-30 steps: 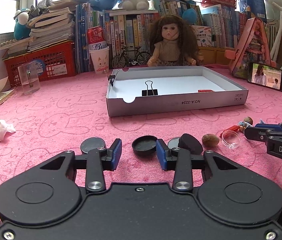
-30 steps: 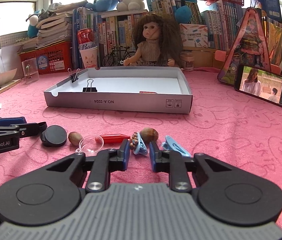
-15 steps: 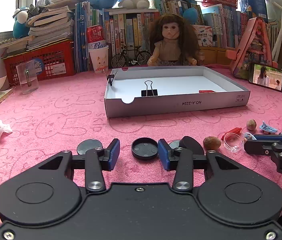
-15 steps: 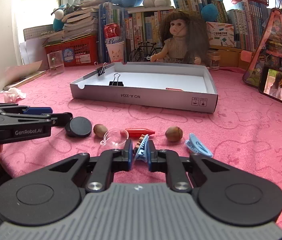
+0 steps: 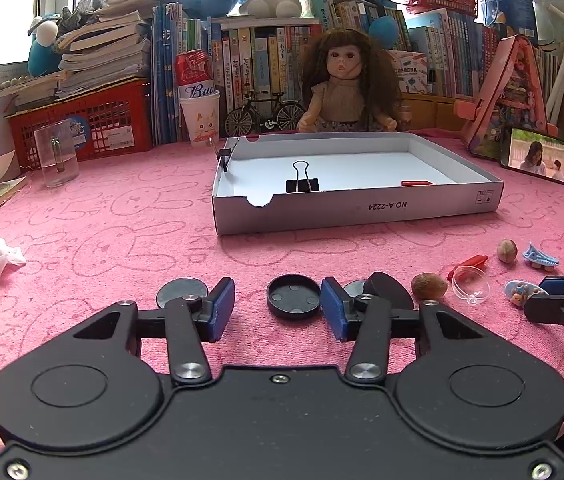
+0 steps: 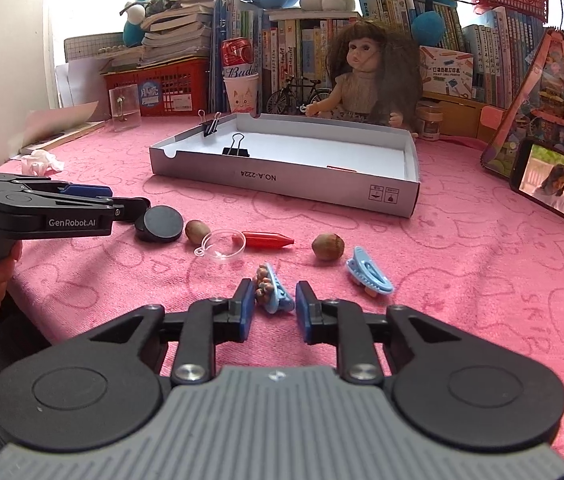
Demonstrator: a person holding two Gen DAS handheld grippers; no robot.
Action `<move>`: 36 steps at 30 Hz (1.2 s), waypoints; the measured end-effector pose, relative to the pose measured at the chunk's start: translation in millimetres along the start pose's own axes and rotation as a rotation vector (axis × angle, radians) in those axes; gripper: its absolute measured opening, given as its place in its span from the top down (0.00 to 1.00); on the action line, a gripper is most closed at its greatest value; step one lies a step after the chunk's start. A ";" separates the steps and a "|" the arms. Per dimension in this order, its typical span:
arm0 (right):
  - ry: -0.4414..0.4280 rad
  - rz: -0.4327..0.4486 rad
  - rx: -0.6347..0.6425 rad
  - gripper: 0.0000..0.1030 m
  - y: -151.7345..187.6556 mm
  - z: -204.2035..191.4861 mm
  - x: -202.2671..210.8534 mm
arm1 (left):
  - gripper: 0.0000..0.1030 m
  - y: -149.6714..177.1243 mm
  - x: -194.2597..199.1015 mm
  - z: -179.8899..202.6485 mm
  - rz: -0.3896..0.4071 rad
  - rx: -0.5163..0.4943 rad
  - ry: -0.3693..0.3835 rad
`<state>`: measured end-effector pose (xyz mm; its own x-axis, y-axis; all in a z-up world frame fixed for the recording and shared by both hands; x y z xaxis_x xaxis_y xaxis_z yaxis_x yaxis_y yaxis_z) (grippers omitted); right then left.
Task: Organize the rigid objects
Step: 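Grasp the black round lid with the left tool while the right tool grasps the blue plate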
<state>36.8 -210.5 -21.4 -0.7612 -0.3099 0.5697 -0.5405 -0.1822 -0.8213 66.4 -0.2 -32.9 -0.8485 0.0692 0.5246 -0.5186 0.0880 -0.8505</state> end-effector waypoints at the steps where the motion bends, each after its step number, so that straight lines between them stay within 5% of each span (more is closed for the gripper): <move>1: 0.007 -0.001 0.003 0.57 0.5 1.1 0.9 | 0.55 -0.1 0.1 0.1 0.000 0.000 0.000; 11: 0.145 -0.005 -0.059 0.46 3.4 24.1 7.9 | 0.56 -6.1 5.6 -8.0 0.046 0.045 0.015; 15: 0.083 0.046 -0.114 0.40 0.3 20.1 14.7 | 0.56 -6.4 3.9 -7.0 0.044 0.031 0.009; 28: 0.035 0.037 0.061 0.30 -4.1 1.9 -10.3 | 0.56 1.1 -2.7 -2.7 0.033 -0.004 0.009; 30: 0.028 0.027 0.063 0.31 -2.5 3.2 -12.4 | 0.56 2.3 -4.4 -2.0 0.025 -0.002 0.024; 32: 0.024 0.033 0.052 0.52 -1.6 3.0 -11.4 | 0.60 4.4 -6.8 -0.8 0.008 0.007 0.041; 36: 0.032 0.045 0.037 0.58 -1.0 2.5 -10.2 | 0.63 3.7 -6.5 1.6 0.017 -0.012 0.029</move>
Point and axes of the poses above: each gripper's, at about its wrist camera, not at the fingertips, and x roughly against the way its jaws point, z to its right, y to its underside, the point moved 6 cm from there along -x, roughly the way its jaws point, and after that the axes turned 2 degrees about -z, right-handed, at the moved point
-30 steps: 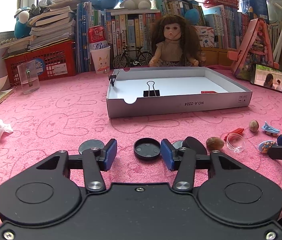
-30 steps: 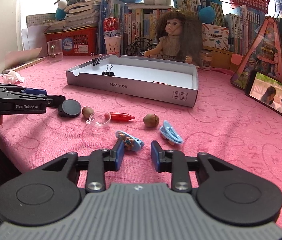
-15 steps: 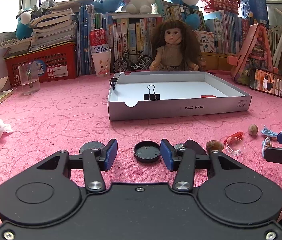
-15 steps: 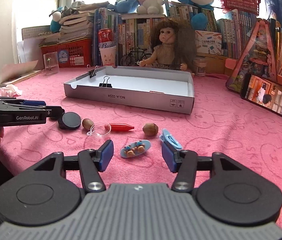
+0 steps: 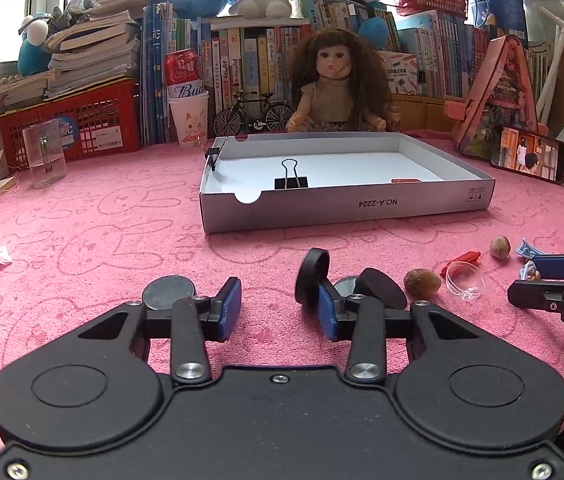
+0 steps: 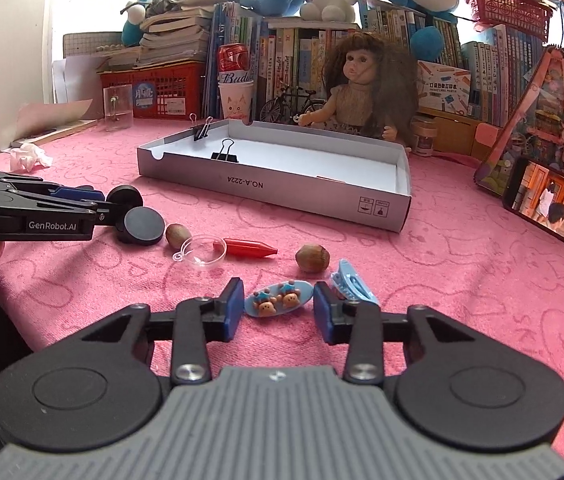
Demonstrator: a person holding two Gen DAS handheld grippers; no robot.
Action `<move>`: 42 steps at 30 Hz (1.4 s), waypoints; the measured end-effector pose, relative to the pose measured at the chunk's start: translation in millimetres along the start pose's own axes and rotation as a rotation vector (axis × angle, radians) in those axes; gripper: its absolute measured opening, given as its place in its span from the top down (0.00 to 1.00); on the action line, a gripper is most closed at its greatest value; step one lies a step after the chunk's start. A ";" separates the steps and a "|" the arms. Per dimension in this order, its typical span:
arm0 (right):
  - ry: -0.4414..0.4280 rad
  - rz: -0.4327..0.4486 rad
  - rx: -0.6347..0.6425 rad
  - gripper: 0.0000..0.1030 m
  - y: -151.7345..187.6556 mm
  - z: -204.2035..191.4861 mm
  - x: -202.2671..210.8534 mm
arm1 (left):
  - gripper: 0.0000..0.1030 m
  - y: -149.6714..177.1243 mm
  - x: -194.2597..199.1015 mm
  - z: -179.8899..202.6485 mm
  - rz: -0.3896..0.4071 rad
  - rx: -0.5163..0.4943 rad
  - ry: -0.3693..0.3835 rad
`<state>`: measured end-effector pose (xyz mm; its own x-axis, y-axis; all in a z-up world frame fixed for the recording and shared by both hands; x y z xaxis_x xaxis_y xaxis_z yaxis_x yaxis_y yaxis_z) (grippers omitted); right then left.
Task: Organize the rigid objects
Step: 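Grasp the black round lid with the left tool while the right tool grasps the blue plate, then carry the black lid and blue plate over the tray with both tools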
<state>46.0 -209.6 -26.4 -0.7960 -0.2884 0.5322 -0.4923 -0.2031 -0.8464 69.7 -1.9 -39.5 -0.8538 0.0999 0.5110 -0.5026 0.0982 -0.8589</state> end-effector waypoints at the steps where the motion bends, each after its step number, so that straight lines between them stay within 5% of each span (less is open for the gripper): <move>1: 0.002 0.002 -0.003 0.58 -0.3 0.0 0.2 | 0.63 -0.6 0.9 0.6 0.005 -0.003 -0.009; 17: 0.011 0.001 -0.034 0.58 -0.3 4.8 -0.9 | 0.57 -7.9 -13.7 3.1 0.004 -0.014 -0.044; 19: 0.008 0.000 -0.034 0.58 0.1 4.5 -0.7 | 0.59 -7.8 -14.1 4.2 0.004 -0.018 -0.041; 21: 0.009 0.001 -0.032 0.58 -0.1 4.1 -0.4 | 0.71 -8.1 -13.4 5.5 -0.003 -0.010 -0.011; 28: 0.016 0.031 -0.050 0.59 -9.6 2.3 2.6 | 0.71 -15.0 -7.9 6.5 -0.002 0.011 -0.002; 42: 0.121 0.078 -0.205 0.59 -61.4 38.8 -21.6 | 0.71 -82.2 -23.2 -0.3 0.033 0.067 0.057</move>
Point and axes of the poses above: each gripper's, at about its wrist camera, not at the fingertips, and x roughly against the way its jaws point, z to its right, y to its underside, the point moved 6 cm from there along -x, roughly the way its jaws point, and after that the axes turned 2 degrees about -z, right-handed, at the moved point
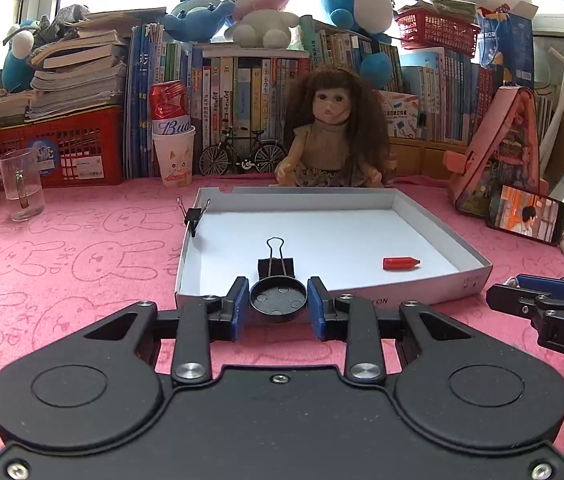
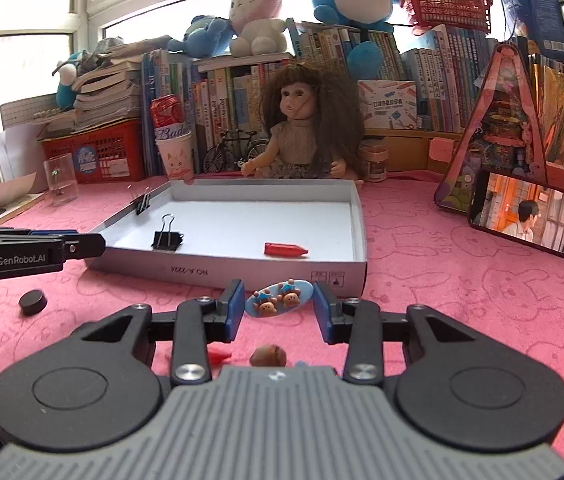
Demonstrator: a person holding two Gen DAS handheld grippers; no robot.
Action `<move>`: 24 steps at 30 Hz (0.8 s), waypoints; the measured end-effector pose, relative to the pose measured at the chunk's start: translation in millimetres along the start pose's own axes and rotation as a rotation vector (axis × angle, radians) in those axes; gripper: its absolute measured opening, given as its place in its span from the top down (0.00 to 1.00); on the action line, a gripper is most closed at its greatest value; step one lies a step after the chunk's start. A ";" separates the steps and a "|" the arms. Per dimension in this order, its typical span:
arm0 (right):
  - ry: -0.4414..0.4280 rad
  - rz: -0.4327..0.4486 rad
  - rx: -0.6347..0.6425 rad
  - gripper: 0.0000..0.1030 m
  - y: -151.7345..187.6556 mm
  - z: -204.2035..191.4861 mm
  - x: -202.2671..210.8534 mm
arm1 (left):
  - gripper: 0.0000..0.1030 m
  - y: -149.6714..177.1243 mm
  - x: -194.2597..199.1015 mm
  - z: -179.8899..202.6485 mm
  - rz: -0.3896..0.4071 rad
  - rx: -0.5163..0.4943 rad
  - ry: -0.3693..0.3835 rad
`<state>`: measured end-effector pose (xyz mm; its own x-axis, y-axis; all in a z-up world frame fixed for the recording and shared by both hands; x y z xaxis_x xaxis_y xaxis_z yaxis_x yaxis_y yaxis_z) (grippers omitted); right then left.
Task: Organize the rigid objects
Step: 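Carry the black lid and blue plate over the tray with both tools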
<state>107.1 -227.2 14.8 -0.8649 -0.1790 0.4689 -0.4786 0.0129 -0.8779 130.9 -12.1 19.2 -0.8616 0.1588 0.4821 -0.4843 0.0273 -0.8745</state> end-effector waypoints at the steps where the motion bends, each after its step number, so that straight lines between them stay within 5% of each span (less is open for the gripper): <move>1: 0.006 0.000 -0.016 0.59 -4.5 1.9 -4.1 | 0.71 -5.2 -4.9 -0.8 -0.003 0.007 0.002; 9: 0.012 -0.048 -0.101 0.59 -31.7 3.6 -48.9 | 0.71 -27.2 -51.2 -0.9 -0.076 0.042 0.010; 24: 0.027 -0.198 -0.085 0.59 -26.3 -8.3 -113.0 | 0.71 -18.3 -113.1 -10.4 -0.202 0.077 -0.027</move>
Point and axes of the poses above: each gripper's, at about its wrist camera, not at the fingertips, and x roughly against the way its jaws point, z to its right, y to its underside, the point moved 6 cm from there along -x, roughly the way its jaws point, and after that the axes turned 2 degrees about -z, right-handed, at the moved point
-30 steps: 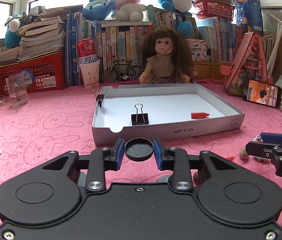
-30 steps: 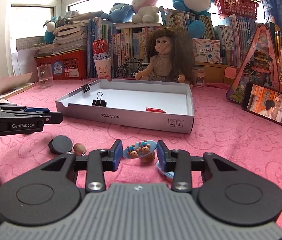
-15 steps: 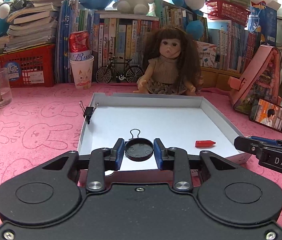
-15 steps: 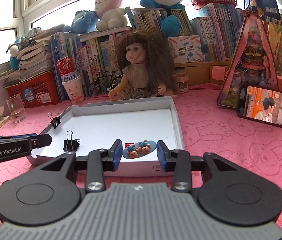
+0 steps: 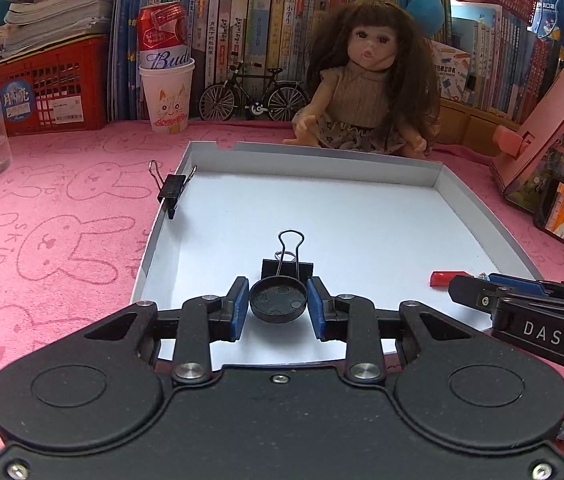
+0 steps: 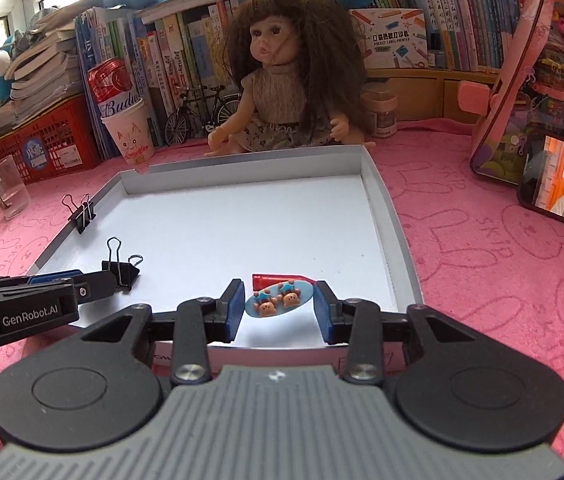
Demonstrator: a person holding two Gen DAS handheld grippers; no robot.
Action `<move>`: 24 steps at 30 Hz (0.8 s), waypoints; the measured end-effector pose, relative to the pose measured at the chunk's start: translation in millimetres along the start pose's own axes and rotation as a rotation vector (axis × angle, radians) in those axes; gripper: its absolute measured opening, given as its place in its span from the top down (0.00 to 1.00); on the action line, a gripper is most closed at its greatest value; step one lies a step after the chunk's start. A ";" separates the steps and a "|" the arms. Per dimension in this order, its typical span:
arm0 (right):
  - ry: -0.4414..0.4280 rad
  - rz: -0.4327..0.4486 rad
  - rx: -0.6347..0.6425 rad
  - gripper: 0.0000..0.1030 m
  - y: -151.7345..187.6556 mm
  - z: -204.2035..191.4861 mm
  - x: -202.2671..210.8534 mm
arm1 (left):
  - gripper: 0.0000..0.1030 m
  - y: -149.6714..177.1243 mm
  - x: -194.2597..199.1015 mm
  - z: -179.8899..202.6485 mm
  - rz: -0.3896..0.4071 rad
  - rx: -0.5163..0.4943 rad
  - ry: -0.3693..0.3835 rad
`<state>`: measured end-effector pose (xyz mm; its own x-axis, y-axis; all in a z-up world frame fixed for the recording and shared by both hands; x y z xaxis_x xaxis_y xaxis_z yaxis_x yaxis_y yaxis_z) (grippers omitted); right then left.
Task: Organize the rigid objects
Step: 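Carry the black lid and blue plate over the tray with both tools, then open both tools to release the lid and plate into the tray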
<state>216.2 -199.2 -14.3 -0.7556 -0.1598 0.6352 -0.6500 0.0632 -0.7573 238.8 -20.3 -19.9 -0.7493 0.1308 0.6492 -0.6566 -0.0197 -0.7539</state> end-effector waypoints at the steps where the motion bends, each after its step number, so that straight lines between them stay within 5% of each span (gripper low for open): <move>1: 0.002 -0.001 0.002 0.59 -0.5 -0.8 -1.4 | 0.71 -0.1 -0.4 0.9 0.002 -0.001 -0.003; 24: 0.036 0.000 0.029 0.57 -20.8 -5.5 -35.9 | 0.71 -15.2 -25.4 6.5 0.011 -0.028 -0.055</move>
<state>256.4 -189.4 -20.5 -0.7583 -0.1239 0.6400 -0.6479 0.0349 -0.7609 267.2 -29.7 -24.2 -0.7606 0.0765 0.6447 -0.6462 0.0071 -0.7632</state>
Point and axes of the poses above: each gripper's, at about its wrist camera, not at the fingertips, and x roughly against the way its jaws point, z to its right, y to its underside, the point moved 6 cm from there along -x, roughly the way its jaws point, and after that the axes turned 2 degrees about -z, right-handed, at the moved point
